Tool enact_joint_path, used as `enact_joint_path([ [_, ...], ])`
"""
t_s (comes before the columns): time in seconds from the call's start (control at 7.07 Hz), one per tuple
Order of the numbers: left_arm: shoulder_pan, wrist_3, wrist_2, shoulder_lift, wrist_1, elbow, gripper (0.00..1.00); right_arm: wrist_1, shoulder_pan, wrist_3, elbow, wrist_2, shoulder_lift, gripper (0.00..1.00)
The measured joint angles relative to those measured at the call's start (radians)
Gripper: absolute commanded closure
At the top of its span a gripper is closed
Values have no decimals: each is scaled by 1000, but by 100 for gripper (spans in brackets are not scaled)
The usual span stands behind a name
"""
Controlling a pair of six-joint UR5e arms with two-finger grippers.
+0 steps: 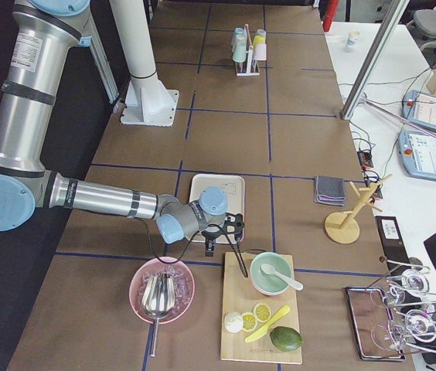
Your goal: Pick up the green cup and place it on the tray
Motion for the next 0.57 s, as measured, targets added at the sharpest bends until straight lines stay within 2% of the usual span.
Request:
enact_joint_path([
  [0.57, 1, 0, 1, 0, 0, 0, 0, 8, -22, 84, -27, -3, 29, 21],
])
